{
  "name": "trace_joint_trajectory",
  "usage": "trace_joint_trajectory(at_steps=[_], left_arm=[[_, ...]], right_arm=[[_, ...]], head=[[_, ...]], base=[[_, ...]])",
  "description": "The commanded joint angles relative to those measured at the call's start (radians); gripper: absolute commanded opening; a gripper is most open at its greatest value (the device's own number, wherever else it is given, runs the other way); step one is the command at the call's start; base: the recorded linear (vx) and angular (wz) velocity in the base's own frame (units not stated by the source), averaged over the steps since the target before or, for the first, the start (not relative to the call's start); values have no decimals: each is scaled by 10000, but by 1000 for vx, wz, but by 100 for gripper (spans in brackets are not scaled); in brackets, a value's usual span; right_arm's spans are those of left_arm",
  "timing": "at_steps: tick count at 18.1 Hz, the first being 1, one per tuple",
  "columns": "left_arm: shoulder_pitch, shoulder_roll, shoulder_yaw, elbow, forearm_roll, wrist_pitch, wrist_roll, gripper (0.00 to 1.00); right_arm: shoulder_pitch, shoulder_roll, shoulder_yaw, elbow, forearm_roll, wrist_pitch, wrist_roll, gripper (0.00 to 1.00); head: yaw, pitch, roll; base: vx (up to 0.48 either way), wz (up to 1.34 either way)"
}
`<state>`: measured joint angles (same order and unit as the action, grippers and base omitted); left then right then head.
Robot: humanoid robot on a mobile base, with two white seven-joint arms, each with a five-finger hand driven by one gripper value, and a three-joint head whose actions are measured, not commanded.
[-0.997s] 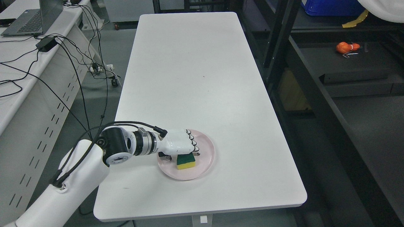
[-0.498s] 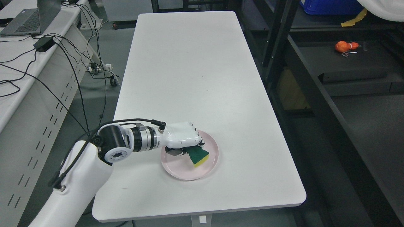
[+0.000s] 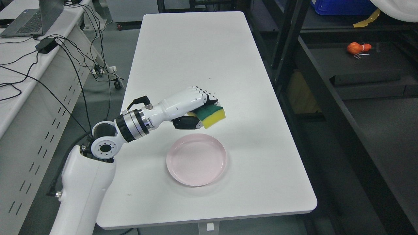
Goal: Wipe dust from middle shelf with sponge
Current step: 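Lift the sponge off the plate with the left hand, then carry the sponge in the left hand toward the dark metal shelf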
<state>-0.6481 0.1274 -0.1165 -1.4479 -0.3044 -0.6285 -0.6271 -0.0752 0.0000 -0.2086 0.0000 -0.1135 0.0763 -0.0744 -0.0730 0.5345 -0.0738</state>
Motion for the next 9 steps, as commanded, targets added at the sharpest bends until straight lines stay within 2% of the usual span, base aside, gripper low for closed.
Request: trace_joint_trajectory(at_steps=[1, 5, 9], left_arm=[[421, -1100, 2653, -78, 4081, 26, 1037, 0], [1400, -1100, 2409, -78, 4777, 194, 2234, 0], [1833, -1100, 2362, -124, 4808, 1451, 3659, 1]], right_arm=[[0, -175, 0, -175, 0, 4, 7, 100], [0, -175, 0, -175, 0, 4, 7, 100], [0, -175, 0, -175, 0, 4, 7, 100]], head=[[0, 0, 0], [0, 0, 0], [0, 0, 0]], base=[[0, 0], [-9, -1], [-85, -89]])
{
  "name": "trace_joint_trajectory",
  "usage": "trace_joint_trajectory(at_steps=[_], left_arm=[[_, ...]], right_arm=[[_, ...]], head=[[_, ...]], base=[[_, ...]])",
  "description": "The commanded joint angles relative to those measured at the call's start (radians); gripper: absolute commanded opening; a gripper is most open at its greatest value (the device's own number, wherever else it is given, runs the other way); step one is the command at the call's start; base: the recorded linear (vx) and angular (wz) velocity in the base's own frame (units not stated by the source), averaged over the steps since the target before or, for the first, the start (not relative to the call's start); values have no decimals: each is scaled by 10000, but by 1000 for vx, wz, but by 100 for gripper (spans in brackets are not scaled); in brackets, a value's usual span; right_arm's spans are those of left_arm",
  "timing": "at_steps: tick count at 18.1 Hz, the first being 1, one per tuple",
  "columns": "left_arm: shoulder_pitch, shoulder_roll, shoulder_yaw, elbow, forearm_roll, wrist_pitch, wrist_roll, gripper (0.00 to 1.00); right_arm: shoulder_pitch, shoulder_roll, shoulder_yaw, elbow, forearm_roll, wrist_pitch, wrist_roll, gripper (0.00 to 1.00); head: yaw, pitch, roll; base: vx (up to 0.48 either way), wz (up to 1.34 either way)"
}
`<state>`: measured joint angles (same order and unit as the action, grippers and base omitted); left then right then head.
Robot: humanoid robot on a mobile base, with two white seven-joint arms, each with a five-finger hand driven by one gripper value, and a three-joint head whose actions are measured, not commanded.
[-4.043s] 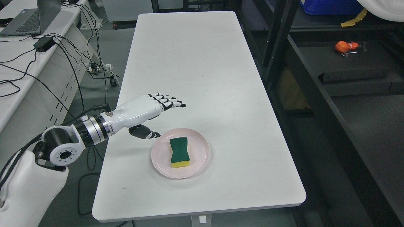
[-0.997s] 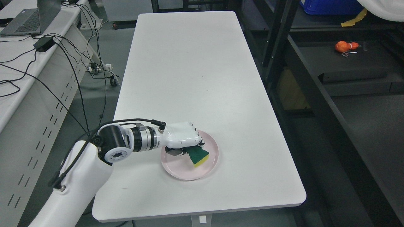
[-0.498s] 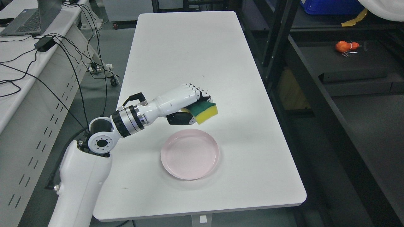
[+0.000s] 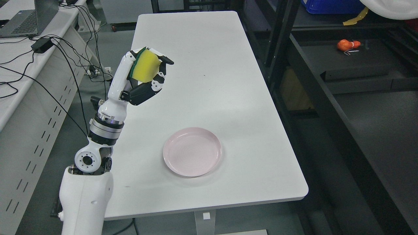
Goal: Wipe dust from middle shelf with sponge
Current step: 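Carry the sponge in the left hand toward the dark metal shelf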
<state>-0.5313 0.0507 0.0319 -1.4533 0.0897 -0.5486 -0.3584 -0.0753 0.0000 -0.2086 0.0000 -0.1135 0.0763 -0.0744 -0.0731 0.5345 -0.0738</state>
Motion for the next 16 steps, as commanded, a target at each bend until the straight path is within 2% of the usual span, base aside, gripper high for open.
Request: trace_joint_trajectory(at_steps=[1, 6, 10, 16], left_arm=[[680, -332, 878, -101, 883, 837, 1279, 1], [711, -332, 725, -147, 867, 1038, 1497, 1], [1522, -332, 189, -361, 867, 1069, 1497, 0], [1907, -332, 326, -347, 867, 1069, 1497, 1]], right_arm=[[1, -175, 0, -174, 0, 4, 8, 100], [1, -175, 0, -174, 0, 4, 8, 100], [1, -175, 0, -174, 0, 4, 8, 100], [1, -175, 0, -174, 0, 4, 8, 100]], head=[[0, 0, 0], [0, 0, 0], [0, 0, 0], [0, 0, 0]], base=[[-132, -146], [-191, -194], [-203, -268], [-216, -674]])
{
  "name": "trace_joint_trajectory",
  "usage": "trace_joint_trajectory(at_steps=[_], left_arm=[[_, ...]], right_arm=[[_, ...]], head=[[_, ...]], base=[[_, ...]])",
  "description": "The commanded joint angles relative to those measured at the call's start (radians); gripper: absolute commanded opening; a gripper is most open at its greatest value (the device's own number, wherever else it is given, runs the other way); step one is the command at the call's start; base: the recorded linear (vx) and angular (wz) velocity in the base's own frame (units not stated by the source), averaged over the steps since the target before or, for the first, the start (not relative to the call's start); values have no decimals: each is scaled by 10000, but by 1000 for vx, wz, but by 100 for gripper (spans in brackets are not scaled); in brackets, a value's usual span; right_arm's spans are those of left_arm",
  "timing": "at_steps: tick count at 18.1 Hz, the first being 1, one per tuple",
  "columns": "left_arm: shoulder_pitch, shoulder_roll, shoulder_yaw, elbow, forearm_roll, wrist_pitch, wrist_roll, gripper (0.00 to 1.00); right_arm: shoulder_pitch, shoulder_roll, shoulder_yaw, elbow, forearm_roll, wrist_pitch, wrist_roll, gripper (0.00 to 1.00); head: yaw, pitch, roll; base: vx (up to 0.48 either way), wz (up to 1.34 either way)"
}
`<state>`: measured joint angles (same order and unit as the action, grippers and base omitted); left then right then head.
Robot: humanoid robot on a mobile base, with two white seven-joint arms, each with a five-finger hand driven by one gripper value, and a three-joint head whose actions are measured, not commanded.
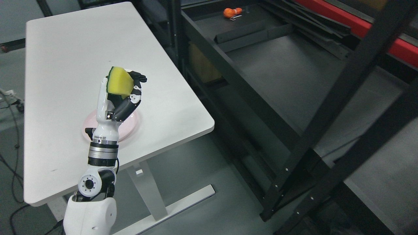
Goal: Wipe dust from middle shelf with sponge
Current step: 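Carry the sponge in the left hand toward the dark metal shelf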
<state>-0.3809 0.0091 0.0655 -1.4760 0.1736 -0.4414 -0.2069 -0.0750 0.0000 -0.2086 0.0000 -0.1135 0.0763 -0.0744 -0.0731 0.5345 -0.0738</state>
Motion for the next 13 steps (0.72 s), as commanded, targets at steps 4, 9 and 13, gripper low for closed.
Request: trace_joint_trajectory(at_steps=[4, 9, 13], left_arm=[[786, 83, -72, -135, 44, -96, -63, 1], [955, 83, -118, -196, 28, -142, -32, 1], [1323, 83, -468, -807, -33, 102, -170, 1]], right_arm=[[-1, -175, 0, -174, 0, 4, 8, 100], [-1, -175, 0, -174, 0, 4, 8, 100], [-1, -175, 0, -174, 0, 4, 8, 100]], head=[[0, 0, 0], [0, 0, 0], [0, 0, 0]], base=[[-242, -872], [-219, -930], [-155, -1009]])
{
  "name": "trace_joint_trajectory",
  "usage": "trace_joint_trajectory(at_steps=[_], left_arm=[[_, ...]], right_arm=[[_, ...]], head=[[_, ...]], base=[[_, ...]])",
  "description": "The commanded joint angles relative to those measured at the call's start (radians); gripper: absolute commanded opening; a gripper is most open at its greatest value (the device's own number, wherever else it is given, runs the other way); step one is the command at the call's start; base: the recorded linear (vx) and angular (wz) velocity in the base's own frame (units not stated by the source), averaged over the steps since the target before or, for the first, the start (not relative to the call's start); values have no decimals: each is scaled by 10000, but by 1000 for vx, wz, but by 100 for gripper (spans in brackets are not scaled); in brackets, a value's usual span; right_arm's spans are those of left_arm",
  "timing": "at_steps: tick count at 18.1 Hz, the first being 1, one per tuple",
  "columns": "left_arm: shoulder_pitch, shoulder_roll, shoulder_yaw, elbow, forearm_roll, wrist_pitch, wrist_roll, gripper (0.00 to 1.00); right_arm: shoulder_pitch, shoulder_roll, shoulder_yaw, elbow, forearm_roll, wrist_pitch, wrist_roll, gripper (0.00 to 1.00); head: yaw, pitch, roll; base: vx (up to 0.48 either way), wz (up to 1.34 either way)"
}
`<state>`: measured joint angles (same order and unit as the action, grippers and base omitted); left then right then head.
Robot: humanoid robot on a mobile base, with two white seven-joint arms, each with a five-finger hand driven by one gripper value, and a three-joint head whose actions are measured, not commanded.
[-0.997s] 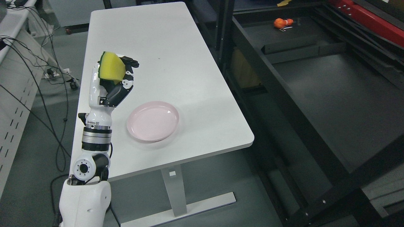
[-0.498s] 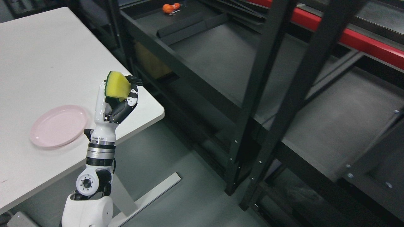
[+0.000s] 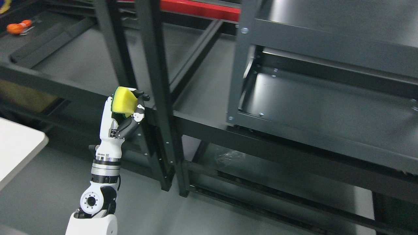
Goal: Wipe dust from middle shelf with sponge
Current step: 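Carry the sponge in the left hand toward the dark metal shelf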
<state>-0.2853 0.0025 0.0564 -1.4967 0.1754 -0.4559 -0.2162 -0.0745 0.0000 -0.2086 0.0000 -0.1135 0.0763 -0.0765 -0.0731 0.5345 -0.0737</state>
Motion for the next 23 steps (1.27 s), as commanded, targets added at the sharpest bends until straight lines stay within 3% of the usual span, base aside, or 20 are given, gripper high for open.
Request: trace_joint_trajectory(at_steps=[1, 7, 10, 13, 15, 18, 23], left_arm=[[566, 150, -699, -861, -52, 415, -154, 1], [768, 150, -2770, -1063, -128, 586, -354, 2], [-88, 150, -3704, -1079, -357, 616, -354, 1], [-979, 150, -5603, -1033, -1780, 861, -400, 1], [-2156, 150, -7093, -773, -3311, 1213, -918, 1], [-4288, 150, -7788, -542, -5445, 1307, -1794, 2], [-8213, 150, -8172, -344, -6019, 1184, -2011, 4]], right_arm=[[-6, -175, 0, -175, 0, 4, 29, 100], [-6, -175, 0, -175, 0, 4, 29, 100], [-6, -175, 0, -175, 0, 4, 29, 100], [-6, -175, 0, -175, 0, 4, 29, 100], [-6, -175, 0, -175, 0, 4, 29, 100], [-6, -175, 0, -175, 0, 4, 29, 100], [-6, -175, 0, -175, 0, 4, 29, 100]], head=[[0, 0, 0], [0, -3, 0], [0, -4, 0], [0, -5, 0], [0, -4, 0], [0, -5, 0], [0, -6, 0]], base=[[-119, -1002], [-57, -724], [22, -233], [6, -207], [4, -215], [26, -214], [24, -154]])
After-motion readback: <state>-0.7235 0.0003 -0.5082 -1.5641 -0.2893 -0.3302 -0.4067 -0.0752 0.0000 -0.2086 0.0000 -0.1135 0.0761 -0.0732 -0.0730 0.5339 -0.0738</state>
